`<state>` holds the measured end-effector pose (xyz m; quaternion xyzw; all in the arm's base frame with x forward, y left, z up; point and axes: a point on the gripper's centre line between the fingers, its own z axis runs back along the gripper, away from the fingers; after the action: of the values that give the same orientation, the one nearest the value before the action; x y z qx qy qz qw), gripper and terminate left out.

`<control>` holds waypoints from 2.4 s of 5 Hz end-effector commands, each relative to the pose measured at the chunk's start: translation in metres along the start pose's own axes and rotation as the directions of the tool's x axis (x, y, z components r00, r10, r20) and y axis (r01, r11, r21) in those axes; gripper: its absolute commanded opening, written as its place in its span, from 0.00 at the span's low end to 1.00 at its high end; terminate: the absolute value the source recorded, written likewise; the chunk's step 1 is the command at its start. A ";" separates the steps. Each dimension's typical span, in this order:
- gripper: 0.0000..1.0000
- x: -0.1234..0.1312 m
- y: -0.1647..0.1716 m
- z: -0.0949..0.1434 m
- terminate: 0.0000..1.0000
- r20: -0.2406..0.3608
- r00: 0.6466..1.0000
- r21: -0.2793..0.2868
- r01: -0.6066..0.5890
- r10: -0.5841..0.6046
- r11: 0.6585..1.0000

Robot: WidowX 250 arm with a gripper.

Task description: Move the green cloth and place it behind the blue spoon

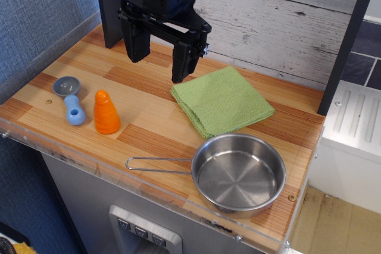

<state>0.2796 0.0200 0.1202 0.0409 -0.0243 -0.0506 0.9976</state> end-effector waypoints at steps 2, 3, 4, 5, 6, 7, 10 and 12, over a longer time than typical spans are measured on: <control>1.00 0.025 -0.001 -0.011 0.00 0.029 0.999 -0.017 -0.031 0.032 0.999; 1.00 0.042 -0.003 -0.027 0.00 0.069 0.997 0.008 -0.038 0.037 0.999; 1.00 0.059 -0.010 -0.048 0.00 0.118 0.993 -0.025 -0.004 0.007 1.000; 1.00 0.064 -0.018 -0.067 0.00 0.149 0.989 -0.049 0.026 -0.018 0.998; 1.00 0.072 -0.025 -0.076 0.00 0.198 0.979 -0.038 0.056 -0.047 0.998; 1.00 0.080 -0.032 -0.076 0.00 0.238 0.968 -0.016 0.081 -0.075 0.997; 1.00 0.076 -0.039 -0.099 0.00 0.226 0.972 -0.038 0.074 -0.063 0.997; 1.00 0.071 -0.029 -0.105 0.00 0.201 0.979 -0.044 0.052 -0.042 0.998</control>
<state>0.3502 -0.0111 0.0091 0.0094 -0.1130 -0.0820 0.9902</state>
